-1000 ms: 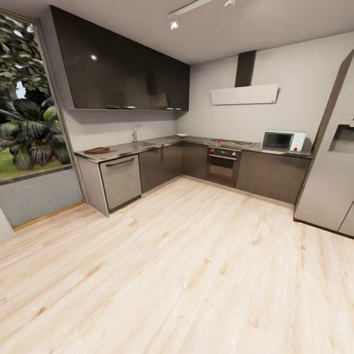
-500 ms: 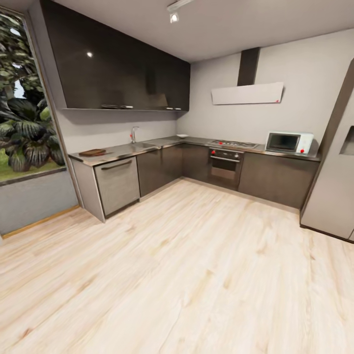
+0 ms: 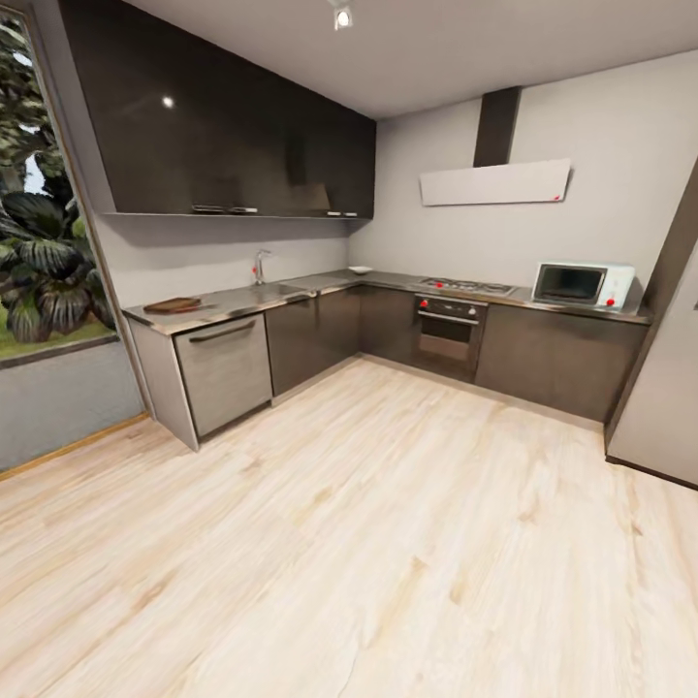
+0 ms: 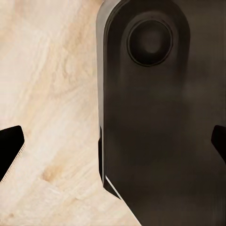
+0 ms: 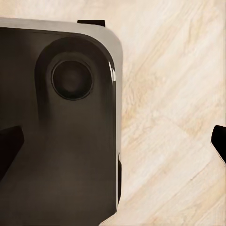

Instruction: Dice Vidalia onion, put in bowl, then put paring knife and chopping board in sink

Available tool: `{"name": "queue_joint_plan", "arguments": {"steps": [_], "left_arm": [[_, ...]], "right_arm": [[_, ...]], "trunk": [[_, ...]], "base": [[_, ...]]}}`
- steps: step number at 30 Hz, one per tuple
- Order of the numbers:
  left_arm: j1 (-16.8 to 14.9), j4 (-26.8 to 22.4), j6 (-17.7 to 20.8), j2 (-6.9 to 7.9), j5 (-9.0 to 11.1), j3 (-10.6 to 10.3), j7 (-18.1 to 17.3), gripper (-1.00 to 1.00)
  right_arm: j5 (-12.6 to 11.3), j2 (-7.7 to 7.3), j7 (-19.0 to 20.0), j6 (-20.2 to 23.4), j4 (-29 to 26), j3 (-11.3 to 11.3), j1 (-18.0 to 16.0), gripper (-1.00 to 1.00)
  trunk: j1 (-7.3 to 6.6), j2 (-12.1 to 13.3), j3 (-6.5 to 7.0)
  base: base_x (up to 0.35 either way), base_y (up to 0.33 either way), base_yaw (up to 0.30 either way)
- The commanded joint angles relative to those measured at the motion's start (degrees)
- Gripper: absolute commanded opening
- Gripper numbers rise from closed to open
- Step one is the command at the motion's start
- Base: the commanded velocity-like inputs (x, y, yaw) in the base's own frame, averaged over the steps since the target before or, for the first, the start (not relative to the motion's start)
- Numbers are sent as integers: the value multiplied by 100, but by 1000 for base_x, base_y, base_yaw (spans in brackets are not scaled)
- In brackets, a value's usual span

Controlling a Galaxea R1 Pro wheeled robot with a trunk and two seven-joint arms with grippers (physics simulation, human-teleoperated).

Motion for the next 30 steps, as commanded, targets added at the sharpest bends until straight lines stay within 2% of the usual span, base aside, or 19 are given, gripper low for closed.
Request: {"name": "queue_joint_plan", "arguments": {"steps": [1, 18, 30], "left_arm": [[4, -9, -8, 0, -1, 6, -2, 100], [3, -9, -8, 0, -1, 6, -2, 100], [4, -9, -8, 0, -1, 6, 2, 100]], "right_arm": [[-1, 0, -4, -24, 9, 2, -5, 100], [-1, 0, -4, -24, 10, 2, -5, 100], [-1, 0, -4, -24, 9, 2, -5, 100]], "trunk": [[4, -2, -5], [4, -2, -5], [4, -2, -5]], "base": [[342, 0, 0], [342, 0, 7], [342, 0, 165]]}}
